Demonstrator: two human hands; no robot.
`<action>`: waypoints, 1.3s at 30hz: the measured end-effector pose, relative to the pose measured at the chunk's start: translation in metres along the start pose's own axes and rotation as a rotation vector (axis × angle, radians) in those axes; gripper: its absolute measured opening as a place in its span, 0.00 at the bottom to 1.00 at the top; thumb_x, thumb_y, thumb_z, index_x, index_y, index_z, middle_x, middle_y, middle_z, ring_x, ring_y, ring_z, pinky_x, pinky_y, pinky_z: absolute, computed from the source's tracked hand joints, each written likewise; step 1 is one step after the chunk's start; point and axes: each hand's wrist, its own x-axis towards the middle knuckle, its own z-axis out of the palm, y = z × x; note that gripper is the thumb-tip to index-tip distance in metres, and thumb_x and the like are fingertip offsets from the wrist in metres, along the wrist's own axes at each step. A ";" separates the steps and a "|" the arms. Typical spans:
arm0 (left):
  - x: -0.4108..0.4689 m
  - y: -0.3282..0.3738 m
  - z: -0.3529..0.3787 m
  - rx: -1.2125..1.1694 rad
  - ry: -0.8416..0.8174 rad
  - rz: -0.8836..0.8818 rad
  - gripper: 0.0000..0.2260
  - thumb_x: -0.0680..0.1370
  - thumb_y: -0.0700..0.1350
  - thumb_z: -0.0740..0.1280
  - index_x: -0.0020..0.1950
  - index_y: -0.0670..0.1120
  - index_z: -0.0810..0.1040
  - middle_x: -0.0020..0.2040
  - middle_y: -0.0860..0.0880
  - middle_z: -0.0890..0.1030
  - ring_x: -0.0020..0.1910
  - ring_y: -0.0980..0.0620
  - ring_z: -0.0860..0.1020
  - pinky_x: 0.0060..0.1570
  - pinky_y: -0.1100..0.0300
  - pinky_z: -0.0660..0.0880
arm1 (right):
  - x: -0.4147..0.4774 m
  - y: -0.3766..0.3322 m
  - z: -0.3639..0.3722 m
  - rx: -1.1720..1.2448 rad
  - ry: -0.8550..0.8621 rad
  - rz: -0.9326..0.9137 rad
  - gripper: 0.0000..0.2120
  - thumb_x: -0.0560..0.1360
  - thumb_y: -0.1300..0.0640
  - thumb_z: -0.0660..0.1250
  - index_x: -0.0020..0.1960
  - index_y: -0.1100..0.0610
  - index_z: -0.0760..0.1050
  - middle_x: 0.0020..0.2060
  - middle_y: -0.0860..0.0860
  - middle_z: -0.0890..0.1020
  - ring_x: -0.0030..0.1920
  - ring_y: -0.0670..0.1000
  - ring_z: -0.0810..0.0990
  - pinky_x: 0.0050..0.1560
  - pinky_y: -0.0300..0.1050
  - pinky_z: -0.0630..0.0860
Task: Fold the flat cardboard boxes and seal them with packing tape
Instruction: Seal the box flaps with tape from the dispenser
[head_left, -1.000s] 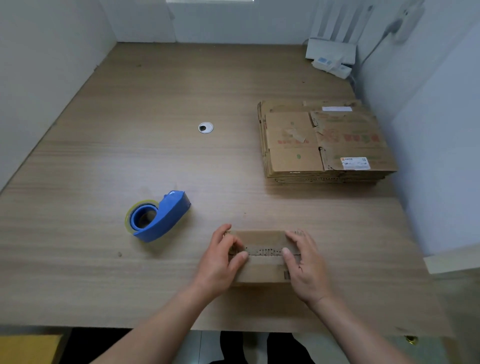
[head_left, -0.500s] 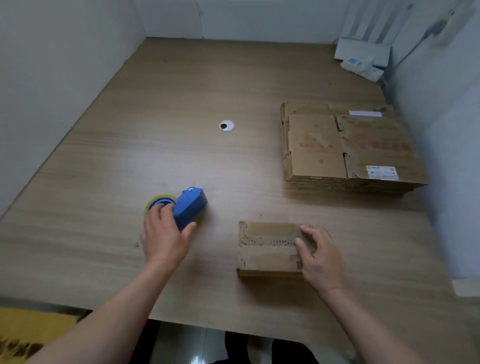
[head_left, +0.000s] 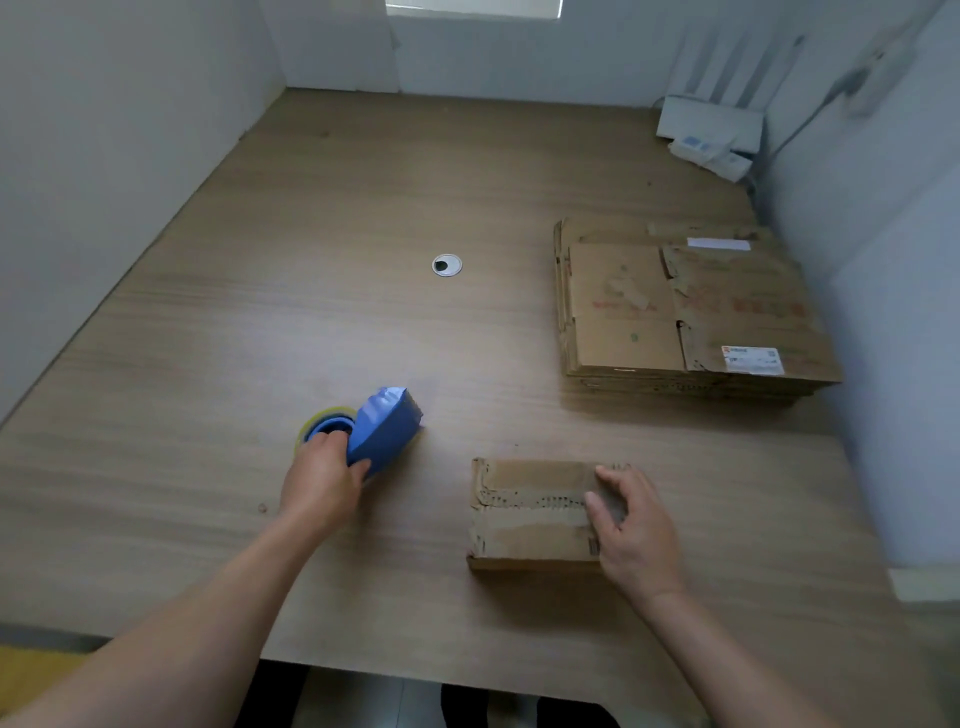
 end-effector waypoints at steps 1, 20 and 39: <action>-0.005 0.005 -0.003 -0.050 0.032 0.055 0.07 0.77 0.45 0.69 0.48 0.45 0.72 0.50 0.44 0.77 0.47 0.43 0.74 0.43 0.53 0.69 | 0.000 0.000 0.000 0.004 0.003 0.006 0.08 0.77 0.57 0.70 0.56 0.52 0.76 0.49 0.47 0.76 0.50 0.48 0.75 0.48 0.36 0.71; -0.085 0.108 -0.011 -0.055 -0.061 0.882 0.12 0.72 0.53 0.66 0.51 0.49 0.75 0.47 0.54 0.74 0.47 0.52 0.72 0.44 0.60 0.73 | 0.001 0.010 -0.009 0.191 -0.111 0.108 0.12 0.81 0.52 0.62 0.63 0.46 0.76 0.64 0.45 0.75 0.72 0.52 0.69 0.73 0.51 0.65; -0.086 0.117 -0.016 0.063 -0.121 0.928 0.11 0.70 0.54 0.65 0.49 0.51 0.75 0.45 0.56 0.75 0.46 0.52 0.74 0.40 0.58 0.75 | 0.017 -0.017 -0.067 0.475 -0.220 0.212 0.05 0.76 0.64 0.72 0.44 0.56 0.83 0.35 0.48 0.83 0.35 0.43 0.79 0.36 0.36 0.77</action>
